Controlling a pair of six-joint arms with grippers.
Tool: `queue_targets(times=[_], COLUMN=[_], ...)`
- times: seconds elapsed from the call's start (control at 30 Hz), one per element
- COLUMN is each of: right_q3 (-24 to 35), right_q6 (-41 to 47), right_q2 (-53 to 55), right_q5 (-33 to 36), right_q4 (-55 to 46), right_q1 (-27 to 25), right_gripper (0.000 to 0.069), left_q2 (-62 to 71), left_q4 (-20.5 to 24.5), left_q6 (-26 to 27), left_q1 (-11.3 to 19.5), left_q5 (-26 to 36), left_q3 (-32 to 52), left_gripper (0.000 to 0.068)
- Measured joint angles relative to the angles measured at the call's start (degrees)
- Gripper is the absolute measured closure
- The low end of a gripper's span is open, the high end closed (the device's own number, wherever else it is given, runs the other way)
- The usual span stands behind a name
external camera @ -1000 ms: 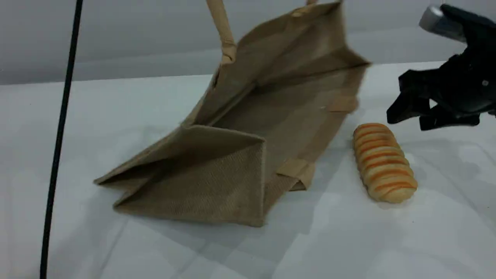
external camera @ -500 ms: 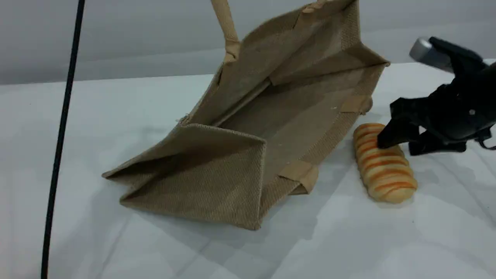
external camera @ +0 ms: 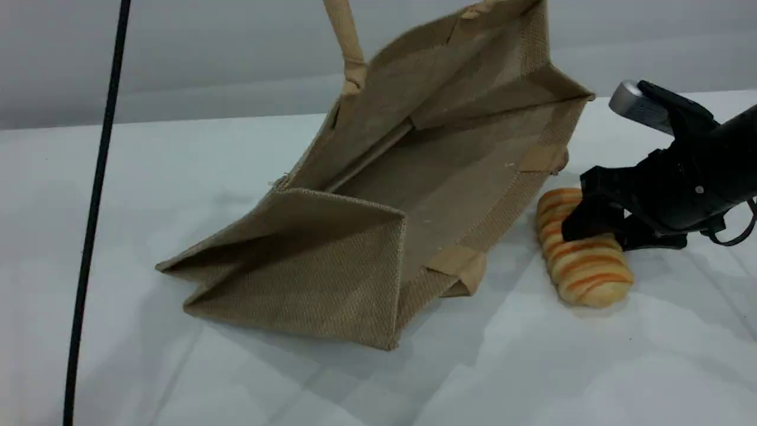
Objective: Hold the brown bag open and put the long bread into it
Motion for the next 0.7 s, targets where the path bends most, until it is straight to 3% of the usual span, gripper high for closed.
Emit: queue_targets(times=[0.1, 0.17, 0.47, 0.57, 0.7], right_q3=[0.1, 0.4, 5.3, 7.9, 11.3], right_q6=[0.0, 0.0, 1.9, 2.1, 4.5], right_q2=[-0.2, -1.2, -16.1, -22.1, -30.4], right_q5=[-0.2, -1.5, -16.1, -15.9, -10.3], right_q4=[-0.1, -0.2, -4.0, -4.1, -4.8], right_q1=[0.0, 0.0, -0.1, -0.1, -0.1], right_gripper=[0.0532, 0.0594, 0.0597, 0.0598, 0.0609], left_q2=[0.0, 0.0, -0.4, -1.8, -4.3], left_q4=[0.0, 0.0, 0.0, 0.0, 0.0], left_q6=[0.0, 0.0, 0.1, 0.6, 1.1], left_q1=[0.0, 0.0, 0.0, 0.0, 0.0], left_q5=[0.0, 0.0, -0.1, -0.1, 0.0], left_q3=[0.0, 0.0, 0.0, 0.0, 0.0], left_gripper=[0.0596, 0.0596, 0.0596, 0.0596, 0.0596])
